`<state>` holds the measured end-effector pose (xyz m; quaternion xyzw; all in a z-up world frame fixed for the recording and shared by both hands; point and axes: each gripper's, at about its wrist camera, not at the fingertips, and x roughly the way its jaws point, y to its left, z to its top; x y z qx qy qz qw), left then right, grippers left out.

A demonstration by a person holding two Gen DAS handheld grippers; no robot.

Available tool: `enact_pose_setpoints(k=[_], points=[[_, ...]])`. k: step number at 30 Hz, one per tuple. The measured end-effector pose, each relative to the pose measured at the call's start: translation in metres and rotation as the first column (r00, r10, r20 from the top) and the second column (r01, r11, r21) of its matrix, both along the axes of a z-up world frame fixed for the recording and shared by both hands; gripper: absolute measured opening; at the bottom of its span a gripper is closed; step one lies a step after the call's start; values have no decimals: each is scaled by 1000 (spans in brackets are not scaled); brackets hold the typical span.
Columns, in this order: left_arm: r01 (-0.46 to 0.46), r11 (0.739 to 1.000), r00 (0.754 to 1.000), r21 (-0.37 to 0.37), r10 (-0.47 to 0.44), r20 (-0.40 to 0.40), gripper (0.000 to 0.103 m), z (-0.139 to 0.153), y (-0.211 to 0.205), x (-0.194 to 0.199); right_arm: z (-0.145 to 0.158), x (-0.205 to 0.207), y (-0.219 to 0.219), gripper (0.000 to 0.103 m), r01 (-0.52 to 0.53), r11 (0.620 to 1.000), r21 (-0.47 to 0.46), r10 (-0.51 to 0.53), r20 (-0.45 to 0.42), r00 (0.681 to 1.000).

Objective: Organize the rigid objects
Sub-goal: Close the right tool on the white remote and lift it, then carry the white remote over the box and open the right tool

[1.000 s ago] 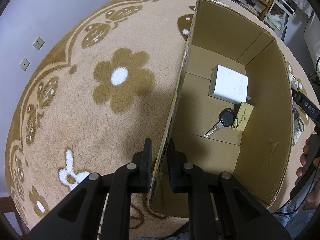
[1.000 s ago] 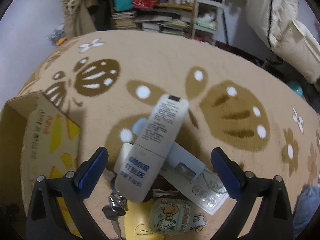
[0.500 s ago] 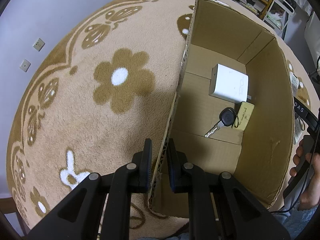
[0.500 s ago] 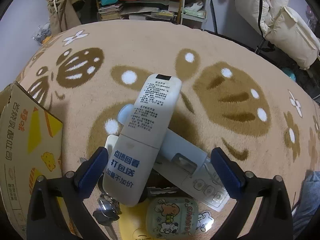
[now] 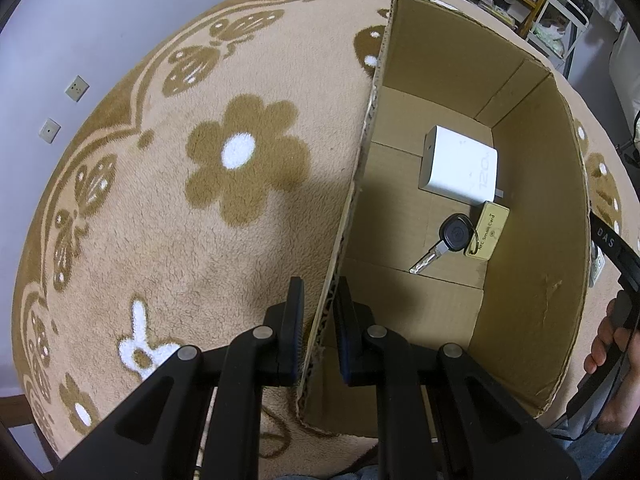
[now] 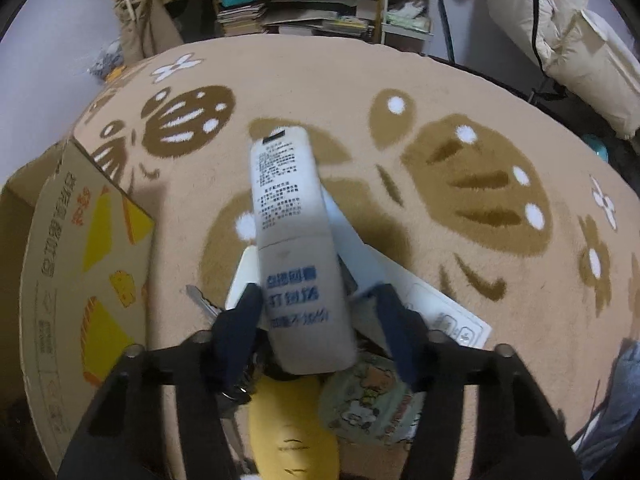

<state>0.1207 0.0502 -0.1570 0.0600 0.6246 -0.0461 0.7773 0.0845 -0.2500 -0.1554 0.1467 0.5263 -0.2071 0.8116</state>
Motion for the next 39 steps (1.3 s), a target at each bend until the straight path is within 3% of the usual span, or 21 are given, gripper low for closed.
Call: enact_pose_setpoints(k=[9,16,22,39], points=[[2,1000,1000,5,-2,-3,14,-2,-1,0,5,-11,-14,47,-22,994,106,16,53,998],[4,1000,1000,9,-4,-3,14,-2,-1,1,20,-15,-9,24,-46,990,130,32,107,994],[4,1000,1000,7,-4,-3,14,-2,-1,1,21,-16,-7,23,-50,991,126,33,134,990],[10,1000,1000,9,-10,-2,13,-3,-2,1,63,-25,-8,21,-42,995,87,14,293,956]])
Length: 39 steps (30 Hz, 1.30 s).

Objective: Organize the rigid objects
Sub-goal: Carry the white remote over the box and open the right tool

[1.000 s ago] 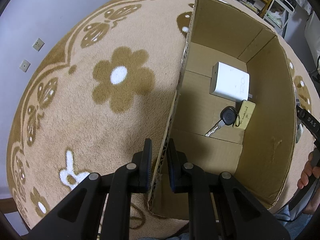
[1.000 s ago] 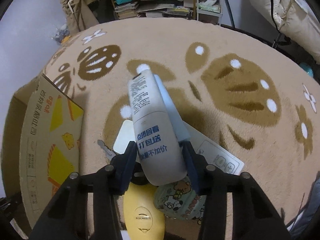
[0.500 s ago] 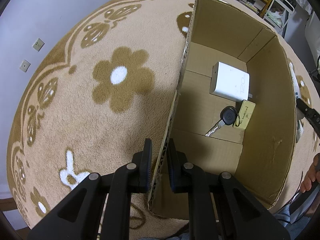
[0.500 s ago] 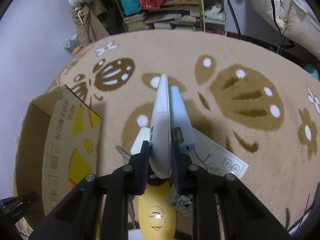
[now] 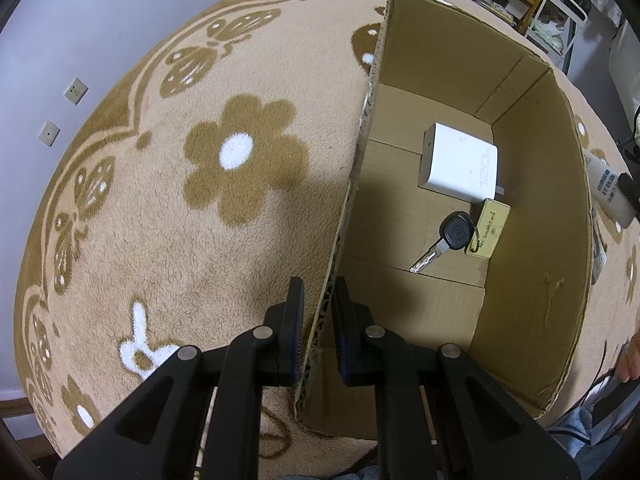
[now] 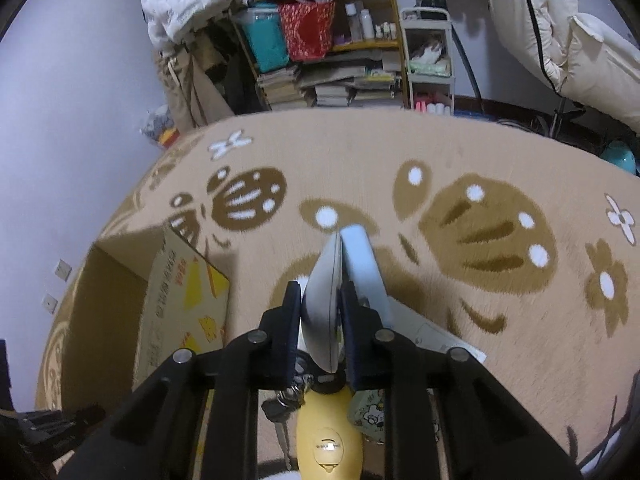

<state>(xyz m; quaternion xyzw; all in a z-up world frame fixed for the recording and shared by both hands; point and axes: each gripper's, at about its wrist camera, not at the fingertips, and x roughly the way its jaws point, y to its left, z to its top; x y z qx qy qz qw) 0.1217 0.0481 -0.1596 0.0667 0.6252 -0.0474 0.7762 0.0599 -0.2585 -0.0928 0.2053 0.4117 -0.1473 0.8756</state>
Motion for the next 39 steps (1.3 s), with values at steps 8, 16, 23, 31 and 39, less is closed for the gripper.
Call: enact_pose_setpoints(k=[8,16,23,31,39], points=[[-2,1000,1000,-2,2,-1,13,0,-1,0,17,4,5,21,-7,998,-64,10,37,999],[-4,1000,1000,-11,4,-1,13,0,0,0,36,18,1,20,-11,994,-106,19,76,997],[-5,1000,1000,-15,5,-2,13,0,1,0,66,25,8,20,-52,993,-106,64,109,992],[-4,1000,1000,-14,4,-1,13,0,1,0,116,21,66,20,-200,968,-154,230,214,949],[-4,1000,1000,-15,4,-1,13,0,1,0,111,32,122,20,-362,920,-149,387,208,898]])
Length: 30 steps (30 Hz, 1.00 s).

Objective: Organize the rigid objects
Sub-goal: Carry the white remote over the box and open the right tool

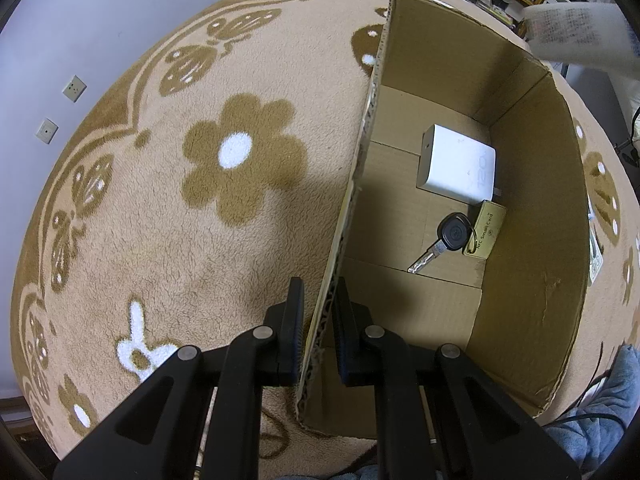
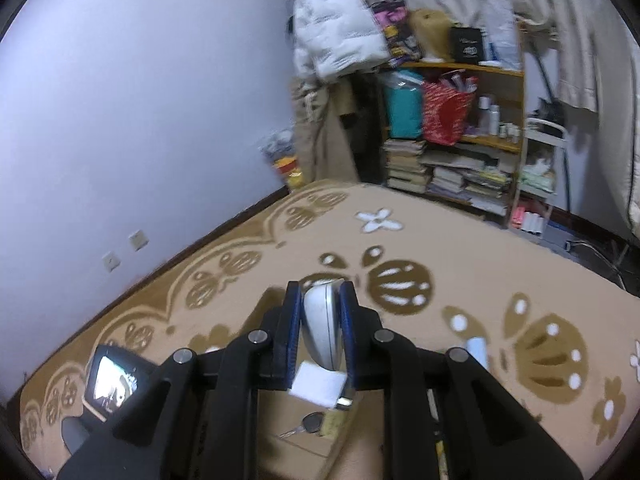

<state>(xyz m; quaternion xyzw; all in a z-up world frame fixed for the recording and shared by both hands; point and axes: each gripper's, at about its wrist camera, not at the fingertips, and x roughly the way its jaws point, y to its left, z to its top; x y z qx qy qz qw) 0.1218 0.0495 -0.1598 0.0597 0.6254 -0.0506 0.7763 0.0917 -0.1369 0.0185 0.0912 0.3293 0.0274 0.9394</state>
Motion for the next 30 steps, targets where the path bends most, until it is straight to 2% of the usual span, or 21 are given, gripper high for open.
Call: enact_pose_setpoints(k=[5,10,19,21,24,30], points=[[0,1000,1000,-1,0,0,13,0,0,0,-34,4,19,20,-58,998,-13,57,-75,996],[-1,1000,1000,-1,1,0,13,0,0,0,-61,2,20,20,-57,997,-50,50,-119,992],[4,1000,1000,3,-4,3,13,0,-1,0,-69,14,19,20,-27,996,-83,17,-111,994],[3,1000,1000,1,-3,2,13,0,-1,0,-76,17,16,20,-15,999,-50,8,-146,989],[1,1000,1000,-2,-1,2,13,0,0,0,-93,23,6,20,-1,999,54,14,-237,971],[3,1000,1000,-1,-3,3,13,0,0,0,-105,18,13,21,-46,999,15,48,-279,959]])
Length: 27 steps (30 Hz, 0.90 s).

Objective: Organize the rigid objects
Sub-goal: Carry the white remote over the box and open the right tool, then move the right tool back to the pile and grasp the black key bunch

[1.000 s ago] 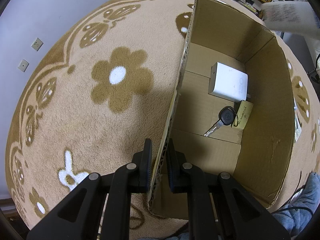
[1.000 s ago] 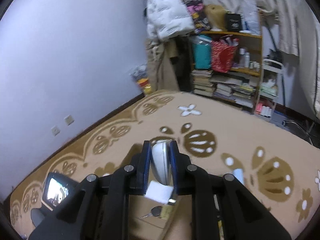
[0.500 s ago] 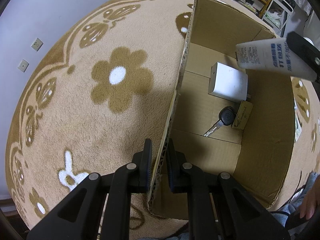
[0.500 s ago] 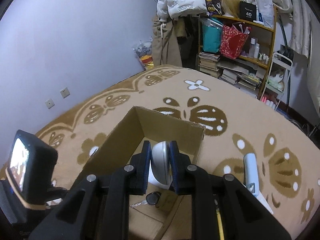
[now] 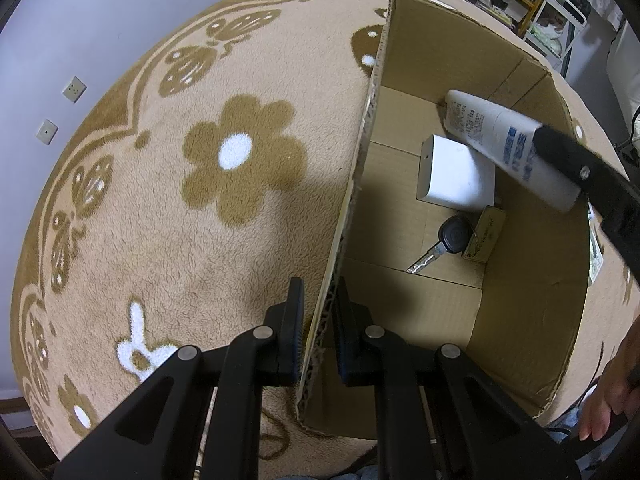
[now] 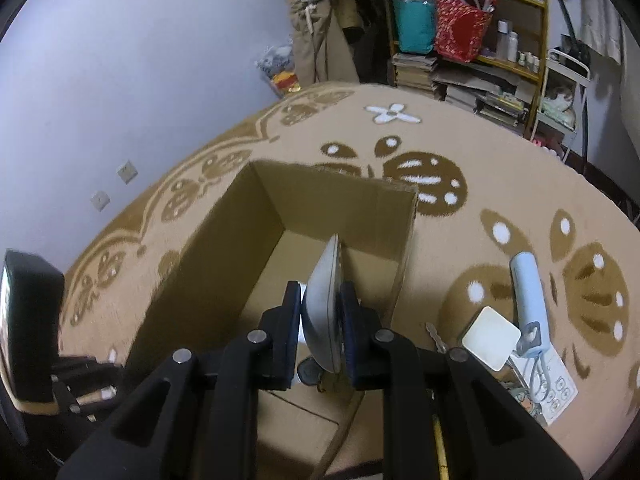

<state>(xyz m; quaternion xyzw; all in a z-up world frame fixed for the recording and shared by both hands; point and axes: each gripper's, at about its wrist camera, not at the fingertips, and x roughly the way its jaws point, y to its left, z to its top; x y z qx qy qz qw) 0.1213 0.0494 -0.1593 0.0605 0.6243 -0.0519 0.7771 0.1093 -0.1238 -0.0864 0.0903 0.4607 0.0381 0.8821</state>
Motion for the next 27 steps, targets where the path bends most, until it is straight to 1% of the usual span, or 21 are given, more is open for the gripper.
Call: enact_pose_setpoints(k=[3,6,9,10,11,12,13,16,20,23,27], points=[[-5,1000,1000,-8,5,-2,13,0,1,0,-6,2,-2,21,1,1000,10,0,-44,999],[-6,1000,1000,-4,6,-2,14,0,1,0,1,-2,-3,21,-5,1000,14,6,-24,1000],[-7,1000,1000,-6,7,-2,14,0,2,1,13,-5,0,23,-38,999,-15,38,-6,999],[-6,1000,1000,-7,6,-3,14,0,2,1,17,-6,0,32,-44,999,-32,44,-3,999],[-6,1000,1000,-5,6,-2,14,0,2,1,21,-8,0,47,-43,998,-53,43,-3,999],[-6,1000,1000,-4,6,-2,14,0,2,1,25,-9,0,55,-40,997,-69,40,-2,999],[-5,1000,1000,-4,5,-2,14,0,2,1,27,-10,-1,67,-36,996,-78,36,2,999],[-4,1000,1000,-4,4,-2,14,0,2,1,38,-17,-9,72,-24,993,-116,26,20,999],[-3,1000,1000,-2,3,-1,14,0,2,1,45,-23,-26,95,-4,992,-128,6,14,1000],[-4,1000,1000,-2,4,-2,14,0,2,0,45,-29,-41,101,34,990,-139,-33,8,999],[-4,1000,1000,-1,4,-3,14,0,3,0,37,-36,-62,103,75,988,-135,-77,-14,997]])
